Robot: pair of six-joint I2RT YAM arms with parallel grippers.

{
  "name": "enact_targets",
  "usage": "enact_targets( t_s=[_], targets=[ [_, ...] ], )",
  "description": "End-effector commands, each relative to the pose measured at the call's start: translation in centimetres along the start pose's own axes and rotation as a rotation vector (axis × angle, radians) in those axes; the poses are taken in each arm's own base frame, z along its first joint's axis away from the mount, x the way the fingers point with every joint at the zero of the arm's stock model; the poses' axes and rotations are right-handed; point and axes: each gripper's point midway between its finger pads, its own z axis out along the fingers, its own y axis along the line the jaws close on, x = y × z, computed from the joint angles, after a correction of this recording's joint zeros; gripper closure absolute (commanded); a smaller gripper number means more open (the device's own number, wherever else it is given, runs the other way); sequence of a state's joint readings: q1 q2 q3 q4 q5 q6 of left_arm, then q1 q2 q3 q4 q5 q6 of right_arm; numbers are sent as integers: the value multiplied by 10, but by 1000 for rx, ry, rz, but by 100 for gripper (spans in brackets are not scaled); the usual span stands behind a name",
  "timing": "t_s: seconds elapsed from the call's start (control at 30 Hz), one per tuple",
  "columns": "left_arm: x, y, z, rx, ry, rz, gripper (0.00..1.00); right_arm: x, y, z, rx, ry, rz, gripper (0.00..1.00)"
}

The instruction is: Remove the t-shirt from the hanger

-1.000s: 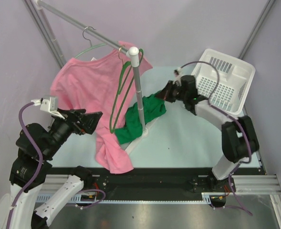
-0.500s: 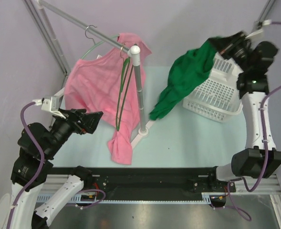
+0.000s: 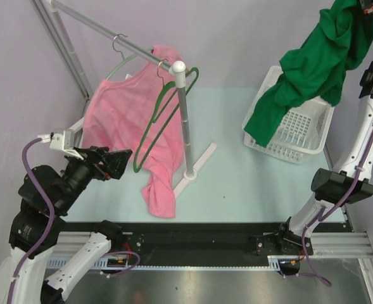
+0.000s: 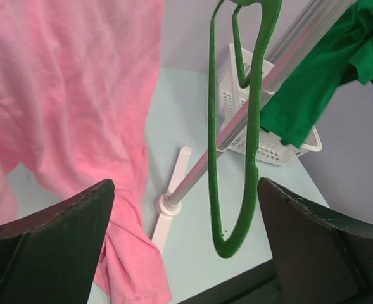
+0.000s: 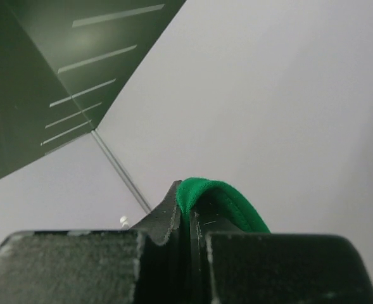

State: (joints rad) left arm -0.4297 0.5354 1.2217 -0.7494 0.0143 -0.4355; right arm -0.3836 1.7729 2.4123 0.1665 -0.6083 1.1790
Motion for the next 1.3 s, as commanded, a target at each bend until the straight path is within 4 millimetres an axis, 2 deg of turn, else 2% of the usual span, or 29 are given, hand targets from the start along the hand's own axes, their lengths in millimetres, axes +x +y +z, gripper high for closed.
enact_targets(
  t_s=[0.0, 0.07, 0.17, 0.2, 0.23, 0.27, 0.3, 0.33, 0.43, 0.47, 0.53, 0.57, 0.6, 0.63, 0.67, 0.7, 0.73, 0.77, 0.83, 0.87, 0.9, 0.97, 1.0, 1.07, 1.13, 1.17, 1.2, 1.23, 1.27],
  targets=[
    [-20, 10, -15, -71, -65, 40, 0, -15, -22, 2, 15, -44, 58, 100],
    [-24, 13, -16, -91, -77, 43, 0, -3, -51, 3, 55, -10, 76, 100],
    [-31, 17, -20, -122, -105, 35, 0, 18, -81, 0, 105, 54, 104, 100],
    [-35, 21, -21, -151, -121, 30, 0, 32, -104, -5, 152, 81, 131, 100],
    [-35, 24, -21, -167, -127, 23, 0, 42, -116, -7, 176, 103, 115, 100],
    [-38, 26, -22, -182, -141, 9, 0, 48, -117, -11, 199, 116, 110, 100],
    [-40, 30, -23, -203, -154, 3, 0, 72, -137, -16, 247, 156, 128, 100],
    [-42, 31, -24, -212, -164, -4, 0, 80, -145, -18, 279, 166, 114, 100],
    [-43, 33, -26, -225, -175, -22, 0, 128, -186, -34, 426, 269, 75, 100],
    [-43, 32, -26, -222, -174, -25, 0, 147, -206, -49, 513, 335, 36, 100],
    [-42, 34, -27, -229, -169, -27, 0, 172, -243, -69, 696, 379, -22, 100],
    [-42, 35, -28, -236, -172, -36, 0, 192, -259, -92, 807, 452, -13, 100],
    [-41, 37, -30, -250, -167, -36, 0, 206, -274, -108, 865, 506, -53, 100],
    [-42, 39, -31, -264, -171, -39, 0, 223, -279, -118, 918, 548, -74, 100],
    [-45, 43, -32, -291, -181, -46, 0, 249, -292, -144, 983, 625, -62, 92],
    [-48, 44, -36, -303, -188, -50, 0, 257, -295, -156, 1018, 660, -115, 81],
    [-51, 46, -37, -320, -195, -57, 0, 272, -292, -164, 1029, 701, -134, 60],
    [-53, 51, -34, -362, -192, -56, 0, 292, -300, -187, 1072, 757, -137, 52],
    [-64, 52, -37, -393, -196, -47, 0, 291, -293, -196, 1083, 763, -181, 37],
    [-65, 56, -30, -424, -178, -38, 0, 294, -292, -203, 1091, 774, -185, 33],
    [-74, 52, -32, -422, -197, -39, 0, 292, -289, -205, 1098, 772, -203, 29],
    [-85, 49, -23, -428, -201, -34, 0, 286, -271, -201, 1069, 787, -247, 18],
    [-87, 48, -19, -429, -200, -31, 0, 280, -268, -202, 1091, 777, -286, 15],
    [-95, 45, -4, -423, -199, -19, 0, 272, -246, -195, 1051, 760, -309, 3],
    [-100, 41, 8, -415, -193, 1, 0, 266, -224, -188, 998, 737, -299, 2],
    [-111, 37, 10, -402, -221, 4, 0, 266, -212, -184, 967, 727, -296, 2],
    [-112, 34, 22, -389, -200, 24, 0, 274, -203, -184, 929, 744, -273, 2],
    [-122, 28, 26, -363, -224, 30, 0, 264, -187, -175, 882, 692, -269, 1],
    [-133, 21, 28, -334, -246, 42, 0, 280, -165, -167, 793, 717, -237, 0]
  ],
)
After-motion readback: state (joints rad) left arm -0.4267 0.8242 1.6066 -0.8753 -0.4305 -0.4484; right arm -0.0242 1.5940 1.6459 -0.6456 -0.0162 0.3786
